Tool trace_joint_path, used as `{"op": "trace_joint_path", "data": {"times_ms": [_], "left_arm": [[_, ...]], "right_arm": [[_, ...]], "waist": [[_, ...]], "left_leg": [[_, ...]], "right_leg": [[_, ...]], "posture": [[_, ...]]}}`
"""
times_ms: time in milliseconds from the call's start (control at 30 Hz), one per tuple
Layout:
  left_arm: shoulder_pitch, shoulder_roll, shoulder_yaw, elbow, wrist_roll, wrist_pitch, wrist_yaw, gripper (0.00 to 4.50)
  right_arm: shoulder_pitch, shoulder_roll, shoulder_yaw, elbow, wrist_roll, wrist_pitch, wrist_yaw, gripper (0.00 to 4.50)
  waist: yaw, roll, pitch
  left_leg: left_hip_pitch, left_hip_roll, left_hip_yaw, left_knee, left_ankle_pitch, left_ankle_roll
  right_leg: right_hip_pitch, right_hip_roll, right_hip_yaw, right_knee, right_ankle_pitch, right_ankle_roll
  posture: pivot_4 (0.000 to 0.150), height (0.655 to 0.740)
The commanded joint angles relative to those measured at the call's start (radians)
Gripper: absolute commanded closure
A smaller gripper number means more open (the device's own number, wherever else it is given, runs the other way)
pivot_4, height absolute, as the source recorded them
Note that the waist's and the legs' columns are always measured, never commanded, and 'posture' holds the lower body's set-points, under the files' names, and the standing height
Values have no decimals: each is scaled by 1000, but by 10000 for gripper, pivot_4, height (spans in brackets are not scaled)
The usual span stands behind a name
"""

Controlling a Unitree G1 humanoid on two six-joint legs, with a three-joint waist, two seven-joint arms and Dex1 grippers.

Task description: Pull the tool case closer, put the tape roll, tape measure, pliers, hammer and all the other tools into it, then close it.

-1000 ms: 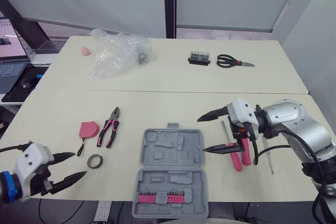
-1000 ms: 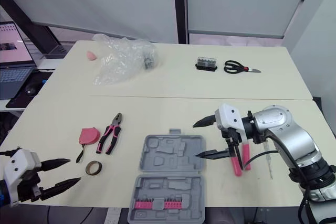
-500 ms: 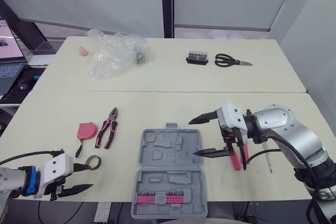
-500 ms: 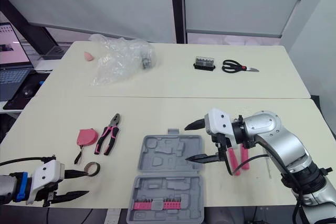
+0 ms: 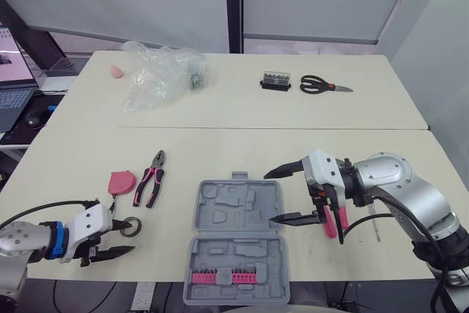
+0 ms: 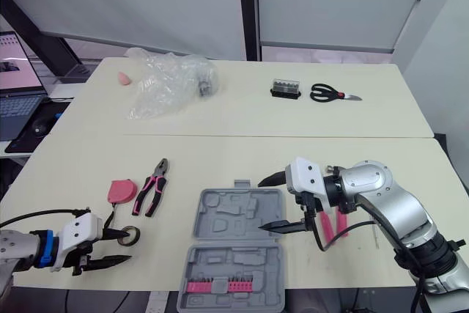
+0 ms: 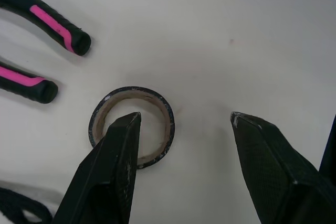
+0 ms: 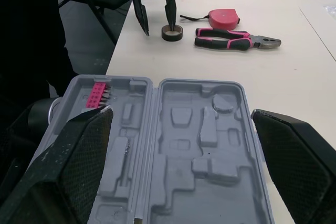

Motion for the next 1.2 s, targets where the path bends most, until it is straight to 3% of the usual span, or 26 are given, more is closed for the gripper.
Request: {"op": "trace_joint_path", "data": {"times_ms": [33,333,533,800,967,1200], "left_arm": [[-8,-1,-27,5,21,2,17,17255],[-24,11,-48,47,41,-35,49,44882],[6,34,-6,2,-15,-15,21,44882],[-60,-18,43,-382,-258,401,92,44882],[-194,-132,-68,-432,-264,527,153,44882],[-373,-265,-204,-336,-185,562,195,44882]], "right_arm": [[-2,-6,-16,-36,15,4,-2,0],[2,-8,-25,-44,24,21,-9,0],[15,-12,-29,-53,20,24,-22,0],[63,-22,-77,-92,42,86,-100,0],[69,-13,-68,-125,46,147,-159,0],[50,-10,-38,-136,25,231,-236,0]], "waist": [[-2,0,0],[-1,0,0],[-2,0,0],[8,0,0],[-2,0,0],[0,0,0]], "left_leg": [[0,0,0,0,0,0],[0,0,0,0,0,0],[0,0,0,0,0,0],[-1,0,-2,2,0,0],[0,0,-2,1,0,0],[0,-1,-3,2,0,0]], "right_leg": [[0,0,0,0,0,0],[0,0,0,0,0,0],[0,0,0,0,0,0],[2,0,-1,0,0,0],[2,0,-1,0,0,0],[3,1,-1,0,0,0]], "posture": [[1500,7400],[1500,7400],[1500,7400],[1500,7400],[1500,7400],[1500,7400]]}}
